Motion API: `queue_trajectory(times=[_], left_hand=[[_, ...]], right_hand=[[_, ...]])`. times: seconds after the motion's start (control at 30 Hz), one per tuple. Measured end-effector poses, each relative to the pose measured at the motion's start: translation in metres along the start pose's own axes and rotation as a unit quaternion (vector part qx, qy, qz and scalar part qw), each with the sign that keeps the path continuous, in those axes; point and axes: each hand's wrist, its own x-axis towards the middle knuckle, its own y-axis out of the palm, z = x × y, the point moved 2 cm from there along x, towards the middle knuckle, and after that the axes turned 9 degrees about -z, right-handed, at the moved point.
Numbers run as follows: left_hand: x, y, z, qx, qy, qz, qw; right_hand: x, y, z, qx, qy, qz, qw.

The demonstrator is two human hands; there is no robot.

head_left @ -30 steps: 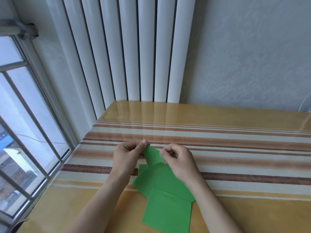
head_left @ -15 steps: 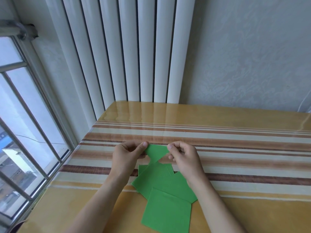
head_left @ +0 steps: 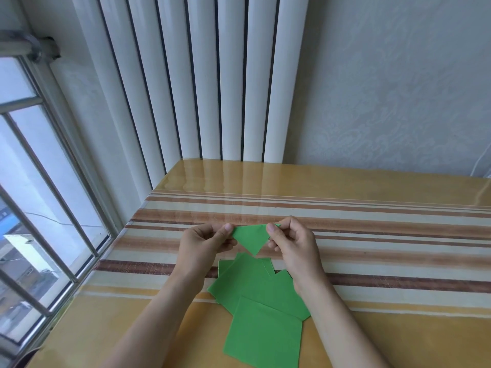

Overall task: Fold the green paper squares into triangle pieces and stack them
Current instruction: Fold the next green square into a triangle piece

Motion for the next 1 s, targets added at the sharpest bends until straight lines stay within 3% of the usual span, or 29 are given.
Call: queue_trajectory(times=[0.27, 0.53, 0.8, 1.0], left_hand=[[0.001, -0.001, 0.001, 0.049, 0.015, -0.016, 0.999], [-0.007, 0.01, -0.002, 0.134, 0.059, 0.097, 0.984], [-0.009, 0.012, -0.002, 0.178, 0.103, 0.095, 0.974], [-0.007, 0.011, -0.003, 0.173, 0.111, 0.081, 0.975]], right_hand=[[-0.002, 0.001, 0.0, -0.015, -0.006, 0.029, 0.999], [-0.007, 0.007, 0.004, -0.066, -0.017, 0.114, 0.991], [-0.007, 0.011, -0.004, -0.155, -0.092, 0.096, 0.979], [-0.004, 0.01, -0.008, -0.172, -0.076, 0.085, 0.979]])
